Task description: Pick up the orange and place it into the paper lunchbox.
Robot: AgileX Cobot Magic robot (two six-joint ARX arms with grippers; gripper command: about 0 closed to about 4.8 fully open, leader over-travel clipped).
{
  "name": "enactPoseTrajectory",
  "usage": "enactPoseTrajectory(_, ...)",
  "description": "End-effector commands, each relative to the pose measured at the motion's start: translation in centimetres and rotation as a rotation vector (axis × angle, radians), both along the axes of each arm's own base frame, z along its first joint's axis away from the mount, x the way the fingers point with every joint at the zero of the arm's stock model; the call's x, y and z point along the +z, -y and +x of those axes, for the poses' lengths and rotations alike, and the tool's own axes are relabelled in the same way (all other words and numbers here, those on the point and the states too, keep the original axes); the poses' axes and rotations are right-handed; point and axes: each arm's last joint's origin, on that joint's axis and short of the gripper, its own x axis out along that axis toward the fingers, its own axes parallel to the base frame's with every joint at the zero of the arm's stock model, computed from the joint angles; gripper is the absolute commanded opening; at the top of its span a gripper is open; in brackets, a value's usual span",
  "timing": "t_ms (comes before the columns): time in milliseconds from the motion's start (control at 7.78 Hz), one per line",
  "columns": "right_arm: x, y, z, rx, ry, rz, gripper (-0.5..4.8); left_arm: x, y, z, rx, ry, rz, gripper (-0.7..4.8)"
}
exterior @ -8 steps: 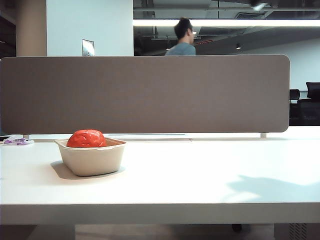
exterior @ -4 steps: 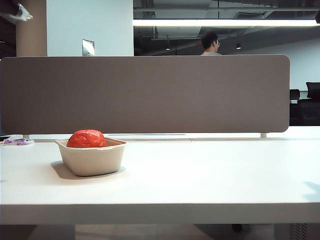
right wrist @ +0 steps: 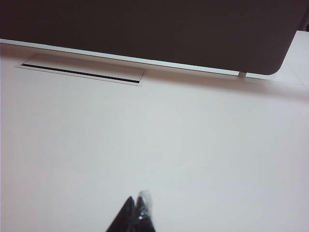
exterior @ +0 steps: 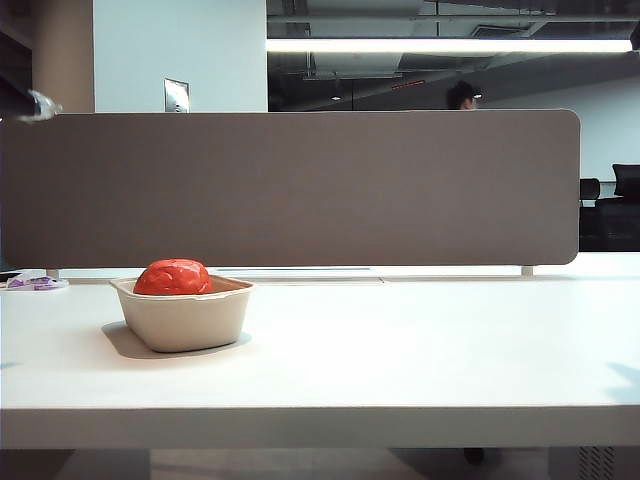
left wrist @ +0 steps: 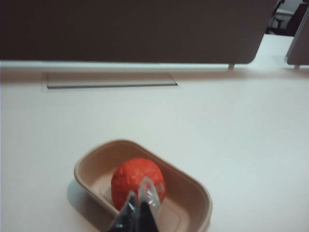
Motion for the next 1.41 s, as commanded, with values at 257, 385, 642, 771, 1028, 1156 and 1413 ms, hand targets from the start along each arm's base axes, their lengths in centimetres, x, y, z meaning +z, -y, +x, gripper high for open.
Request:
enactPoseTrajectory(257,0.2,0.0,0.0,-0.005,0.008,0.008,0.0,-1.7,-1.1,-1.7,0.065,0.084,0.0,-0.05)
enactPoseTrajectory(385,0.2,0.0,0.0,-0.004,0.008,0.008,0.0,-3.9,-3.2,-3.2,0.223,0.126,-0.01,-0.05)
enactPoseTrajectory(642,0.2,0.0,0.0,-0.004,0.008,0.008,0.0,-4.6,-3.6,-3.7,0.258,0.148,-0.01,-0.05)
enactPoseTrajectory(771,0.2,0.0,0.0,-0.004,0.008,0.008,0.0,-4.8,-3.6,-3.6,0.264,0.135,-0.005,-0.05)
enactPoseTrajectory(1028,0.0,0.0,-0.1,-0.007,-0.006,-0.001,0.0,-5.3,-3.7,-3.6,0.292,0.098,0.054,-0.05)
enactPoseTrajectory(1156,0.0,0.0,0.0,-0.007,-0.008,-0.002,0.0,-5.3,-3.8,-3.6,0.334,0.096,0.055,-0.05)
enactPoseTrajectory(1413,0.0,0.0,0.0,-0.007,-0.01,-0.004,0.0,-5.3,-3.9,-3.6,0.384,0.095,0.056,0.26)
